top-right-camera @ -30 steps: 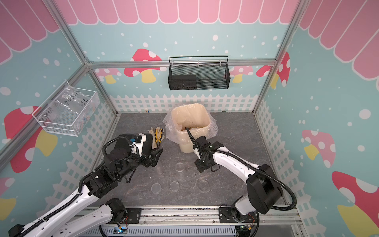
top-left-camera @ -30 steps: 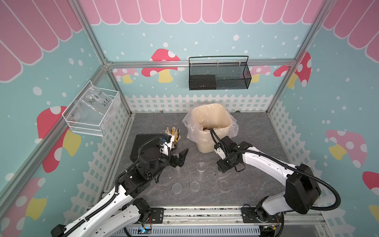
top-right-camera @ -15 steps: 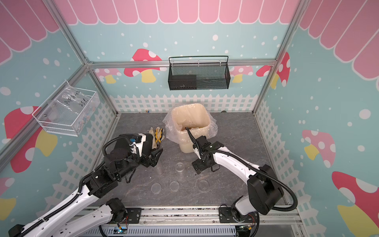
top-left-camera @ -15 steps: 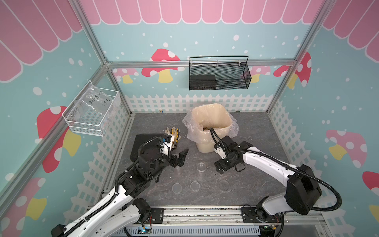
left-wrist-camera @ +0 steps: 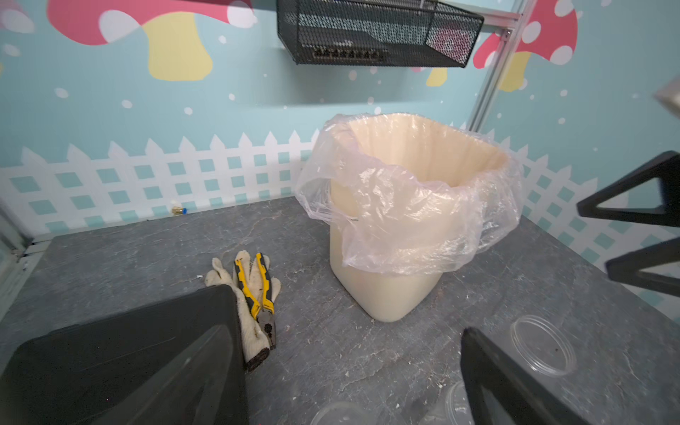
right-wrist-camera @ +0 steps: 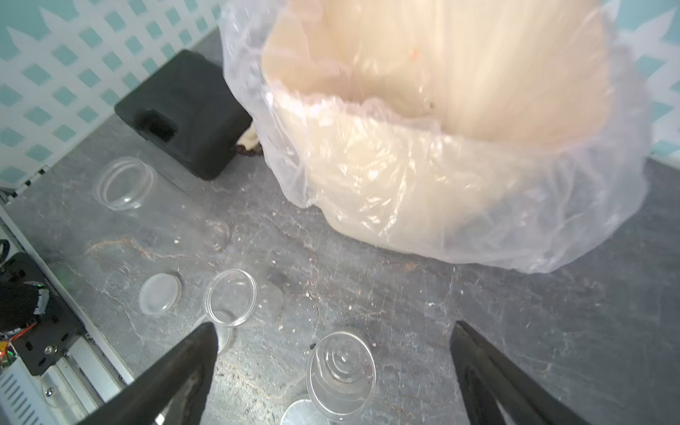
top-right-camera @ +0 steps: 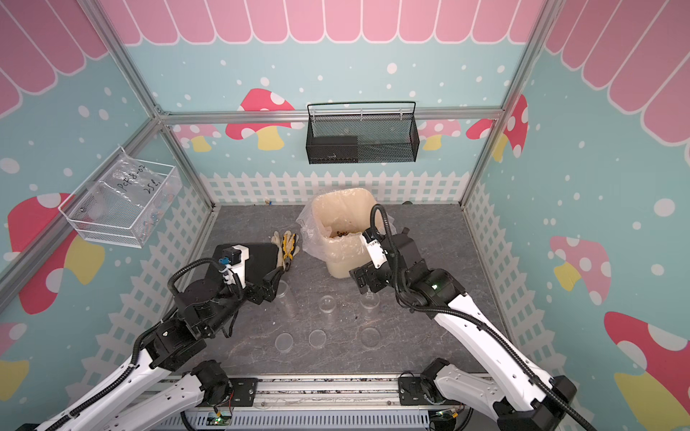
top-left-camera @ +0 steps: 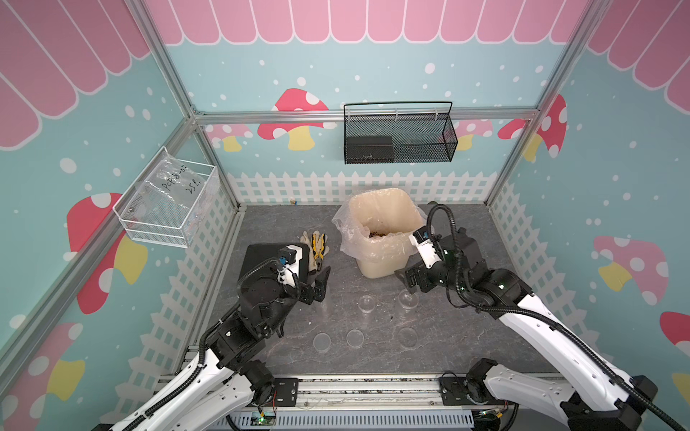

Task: Empty the moldy dried flower tea in the jars
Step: Reset both arms

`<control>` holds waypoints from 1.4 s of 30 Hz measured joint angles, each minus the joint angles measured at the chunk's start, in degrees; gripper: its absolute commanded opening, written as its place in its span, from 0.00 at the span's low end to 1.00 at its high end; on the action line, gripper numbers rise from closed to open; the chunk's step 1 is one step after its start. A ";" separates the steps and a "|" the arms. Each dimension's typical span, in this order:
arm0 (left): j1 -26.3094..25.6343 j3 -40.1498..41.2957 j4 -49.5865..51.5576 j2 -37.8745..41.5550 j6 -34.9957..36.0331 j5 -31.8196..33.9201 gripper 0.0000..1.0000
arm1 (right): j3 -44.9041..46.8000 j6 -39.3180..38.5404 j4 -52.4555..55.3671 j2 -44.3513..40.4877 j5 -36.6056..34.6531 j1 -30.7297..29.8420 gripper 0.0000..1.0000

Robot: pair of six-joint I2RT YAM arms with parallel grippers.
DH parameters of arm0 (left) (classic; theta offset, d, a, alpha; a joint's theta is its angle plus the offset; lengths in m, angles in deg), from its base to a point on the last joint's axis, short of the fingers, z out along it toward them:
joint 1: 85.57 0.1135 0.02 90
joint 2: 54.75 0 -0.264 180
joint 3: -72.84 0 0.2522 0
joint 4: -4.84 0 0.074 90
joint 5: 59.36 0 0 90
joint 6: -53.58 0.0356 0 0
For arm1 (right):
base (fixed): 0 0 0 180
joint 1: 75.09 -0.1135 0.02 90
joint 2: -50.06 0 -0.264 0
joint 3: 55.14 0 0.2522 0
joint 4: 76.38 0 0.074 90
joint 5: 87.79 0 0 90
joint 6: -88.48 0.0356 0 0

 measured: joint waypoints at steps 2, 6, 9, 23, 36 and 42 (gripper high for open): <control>-0.04 1.44 -1.46 2.01 0.20 3.93 1.00 | 2.27 -0.68 -3.34 -3.04 -0.76 0.00 0.99; -0.04 5.49 -4.96 6.08 -0.24 14.32 0.99 | 10.10 -2.21 -11.61 -9.64 -4.79 0.00 1.00; -0.04 10.03 -9.60 9.33 -0.66 22.25 0.98 | 15.93 -3.69 -17.64 -13.75 -9.05 0.00 1.00; 7.21 28.85 -50.01 -9.92 9.27 40.65 0.99 | 44.15 -9.25 -54.03 -17.46 -34.97 9.97 1.00; 21.51 32.20 -80.70 -39.69 12.07 33.09 0.99 | 55.21 -8.44 -85.20 9.29 -31.39 25.59 1.00; 26.93 31.12 -84.85 -48.11 9.75 24.41 0.99 | 56.87 -10.36 -99.73 18.23 -24.52 30.08 1.00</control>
